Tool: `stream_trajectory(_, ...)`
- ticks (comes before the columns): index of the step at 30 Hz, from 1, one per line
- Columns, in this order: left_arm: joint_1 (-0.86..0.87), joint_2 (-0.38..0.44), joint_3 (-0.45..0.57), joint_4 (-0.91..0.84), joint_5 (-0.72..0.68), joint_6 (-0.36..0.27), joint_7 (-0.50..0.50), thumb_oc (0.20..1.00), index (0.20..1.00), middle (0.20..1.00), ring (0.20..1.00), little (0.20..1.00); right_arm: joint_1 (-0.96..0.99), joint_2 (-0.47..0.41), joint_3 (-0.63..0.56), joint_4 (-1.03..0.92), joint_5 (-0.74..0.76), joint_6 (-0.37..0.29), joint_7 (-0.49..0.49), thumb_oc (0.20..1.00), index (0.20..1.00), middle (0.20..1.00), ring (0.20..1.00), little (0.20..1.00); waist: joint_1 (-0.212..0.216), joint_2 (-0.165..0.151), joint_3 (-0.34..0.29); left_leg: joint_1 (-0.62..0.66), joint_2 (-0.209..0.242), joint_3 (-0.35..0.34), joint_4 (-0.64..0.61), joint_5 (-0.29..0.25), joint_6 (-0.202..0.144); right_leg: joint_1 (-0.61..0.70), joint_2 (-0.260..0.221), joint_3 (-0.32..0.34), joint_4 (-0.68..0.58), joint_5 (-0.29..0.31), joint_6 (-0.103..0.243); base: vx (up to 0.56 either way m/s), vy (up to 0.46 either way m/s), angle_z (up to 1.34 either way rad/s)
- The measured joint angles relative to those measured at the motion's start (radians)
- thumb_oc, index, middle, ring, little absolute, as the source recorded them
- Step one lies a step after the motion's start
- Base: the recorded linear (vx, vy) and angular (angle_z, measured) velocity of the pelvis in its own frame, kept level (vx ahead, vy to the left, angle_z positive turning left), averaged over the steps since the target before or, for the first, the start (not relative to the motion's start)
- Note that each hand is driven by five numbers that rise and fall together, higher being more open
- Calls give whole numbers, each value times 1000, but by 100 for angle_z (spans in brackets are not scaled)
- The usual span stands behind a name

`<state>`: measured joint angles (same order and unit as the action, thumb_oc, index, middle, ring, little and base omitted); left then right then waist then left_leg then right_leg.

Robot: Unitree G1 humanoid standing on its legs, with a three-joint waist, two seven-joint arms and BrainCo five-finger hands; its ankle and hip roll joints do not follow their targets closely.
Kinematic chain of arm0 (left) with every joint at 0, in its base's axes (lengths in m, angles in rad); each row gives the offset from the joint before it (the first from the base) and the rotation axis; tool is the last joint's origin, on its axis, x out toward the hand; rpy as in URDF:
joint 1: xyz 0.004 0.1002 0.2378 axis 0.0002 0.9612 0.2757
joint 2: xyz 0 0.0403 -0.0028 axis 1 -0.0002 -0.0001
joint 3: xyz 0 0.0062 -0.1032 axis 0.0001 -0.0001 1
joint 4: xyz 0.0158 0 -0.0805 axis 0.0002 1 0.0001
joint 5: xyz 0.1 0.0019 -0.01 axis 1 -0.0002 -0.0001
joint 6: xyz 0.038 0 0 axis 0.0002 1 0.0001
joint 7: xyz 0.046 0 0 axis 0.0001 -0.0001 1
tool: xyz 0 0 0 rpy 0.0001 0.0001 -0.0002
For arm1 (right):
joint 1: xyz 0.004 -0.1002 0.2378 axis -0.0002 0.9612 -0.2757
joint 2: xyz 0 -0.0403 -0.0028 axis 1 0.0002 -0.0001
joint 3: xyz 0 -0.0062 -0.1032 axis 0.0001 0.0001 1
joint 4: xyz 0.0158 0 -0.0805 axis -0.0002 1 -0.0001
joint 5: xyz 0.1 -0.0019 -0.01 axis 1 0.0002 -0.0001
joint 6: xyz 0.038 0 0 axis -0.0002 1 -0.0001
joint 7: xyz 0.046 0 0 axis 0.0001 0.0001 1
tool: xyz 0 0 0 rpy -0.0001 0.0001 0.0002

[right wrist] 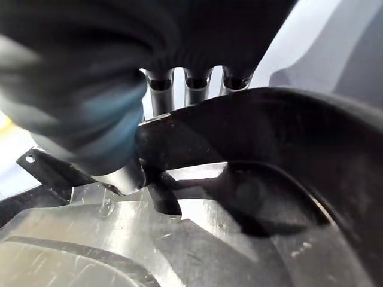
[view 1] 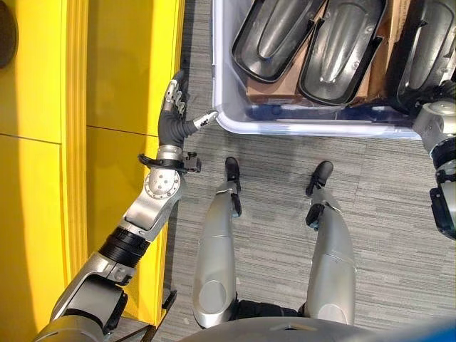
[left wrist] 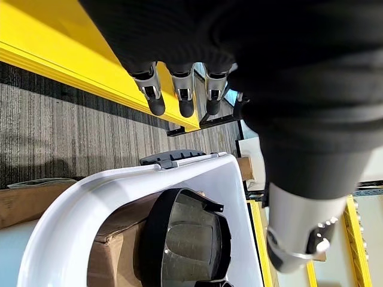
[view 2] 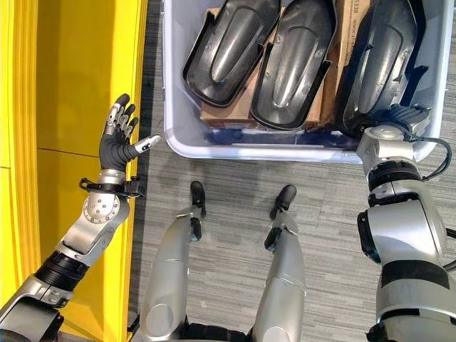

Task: Move parts from the plastic box to the shelf.

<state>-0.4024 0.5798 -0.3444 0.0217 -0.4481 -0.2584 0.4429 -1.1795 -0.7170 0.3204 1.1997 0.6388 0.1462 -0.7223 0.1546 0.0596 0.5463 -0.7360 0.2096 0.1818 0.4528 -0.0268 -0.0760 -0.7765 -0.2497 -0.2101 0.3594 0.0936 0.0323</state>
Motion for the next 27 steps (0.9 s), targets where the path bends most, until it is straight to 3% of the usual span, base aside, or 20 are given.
stream_trajectory(4,12,-2,1,0,1,-18,3,1000,1000,1000,1000,1000,20,65,-39,-23,-86,-143,-55,200,200,200,200,200,0,14,2,26,0,2,-3,1,1,21,0,1,4,3,3,0,0,0)
stream_trajectory(7,43,-8,7,-11,9,-44,42,1000,1000,1000,1000,1000,127,146,-96,-190,-167,-266,-93,200,200,200,200,200,9,29,-2,76,-3,4,-37,12,-3,61,2,-4,-6,1,2,-71,-1,3)
stream_trajectory(9,63,-19,24,-23,13,-62,65,1000,1000,1000,1000,1000,174,166,-113,-276,-247,-308,-123,200,200,200,200,200,18,39,-2,87,-4,4,-58,18,2,70,4,-8,-18,-2,-4,-12,12,2)
stream_trajectory(13,194,-60,79,-36,56,-68,104,1000,1000,1000,1000,1000,383,240,-161,-560,-417,-340,-245,200,200,200,200,200,12,41,-1,217,-11,27,-127,26,3,185,6,-6,-72,4,6,-11,39,-4)
stream_trajectory(18,279,-64,122,-58,90,-104,106,1000,1000,1000,1000,1000,447,233,-245,-795,-553,-359,-332,200,200,200,200,200,-9,38,-1,379,-24,51,-210,41,-1,327,10,-3,-129,12,20,8,44,-7)
stream_trajectory(22,364,-64,157,-60,88,-141,100,1000,1000,1000,1000,1000,496,232,-269,-871,-551,-347,-288,200,200,200,200,200,-27,33,-15,515,-26,59,-259,37,-7,452,15,-8,-155,3,32,21,37,-1)
stream_trajectory(27,395,-67,161,-62,71,-171,15,1000,1000,1000,1000,1000,560,250,-263,-899,-468,-301,-105,200,200,200,200,200,-16,35,-20,598,-25,54,-282,37,-8,543,19,-22,-176,-3,31,39,60,4)
